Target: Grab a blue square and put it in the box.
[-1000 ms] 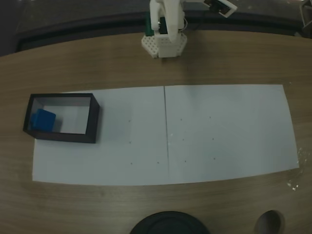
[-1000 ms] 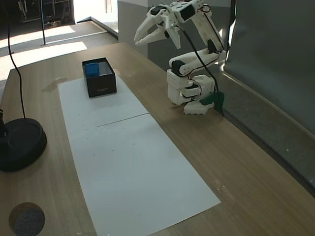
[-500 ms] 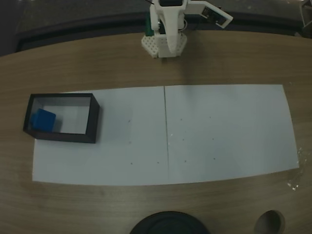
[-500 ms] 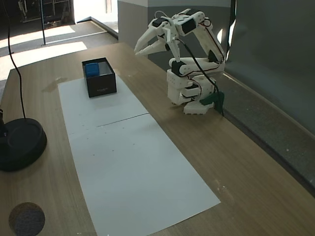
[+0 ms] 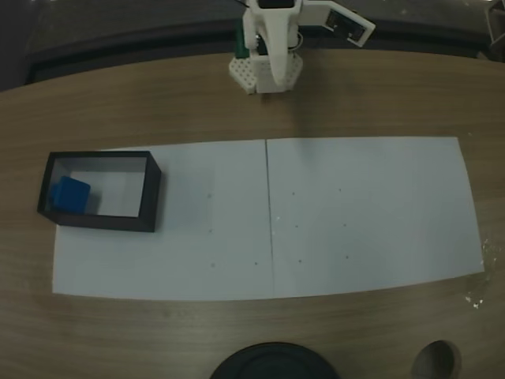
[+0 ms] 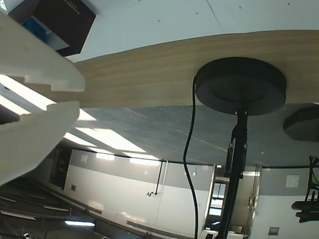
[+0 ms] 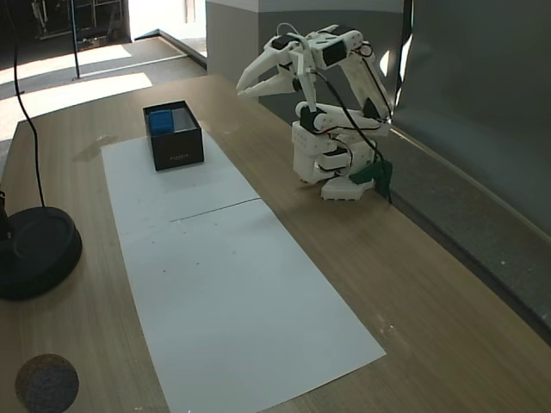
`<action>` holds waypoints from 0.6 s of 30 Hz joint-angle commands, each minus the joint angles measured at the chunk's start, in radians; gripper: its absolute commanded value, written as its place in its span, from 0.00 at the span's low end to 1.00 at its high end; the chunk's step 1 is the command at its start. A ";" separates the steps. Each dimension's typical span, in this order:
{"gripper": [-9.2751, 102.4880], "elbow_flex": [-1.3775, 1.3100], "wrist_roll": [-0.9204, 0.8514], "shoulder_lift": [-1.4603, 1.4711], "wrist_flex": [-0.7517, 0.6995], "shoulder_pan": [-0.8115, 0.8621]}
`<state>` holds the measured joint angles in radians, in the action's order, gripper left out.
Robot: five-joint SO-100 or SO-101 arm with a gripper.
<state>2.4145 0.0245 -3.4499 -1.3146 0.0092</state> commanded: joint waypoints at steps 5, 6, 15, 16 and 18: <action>0.08 0.017 0.008 -0.026 0.026 0.009; 0.08 0.017 0.008 -0.026 0.026 0.009; 0.08 0.222 -0.002 -0.028 0.080 0.011; 0.08 0.265 -0.002 -0.028 0.087 0.011; 0.08 0.347 -0.002 -0.028 0.109 0.011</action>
<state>2.7290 0.0245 -3.4530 -1.2364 0.0169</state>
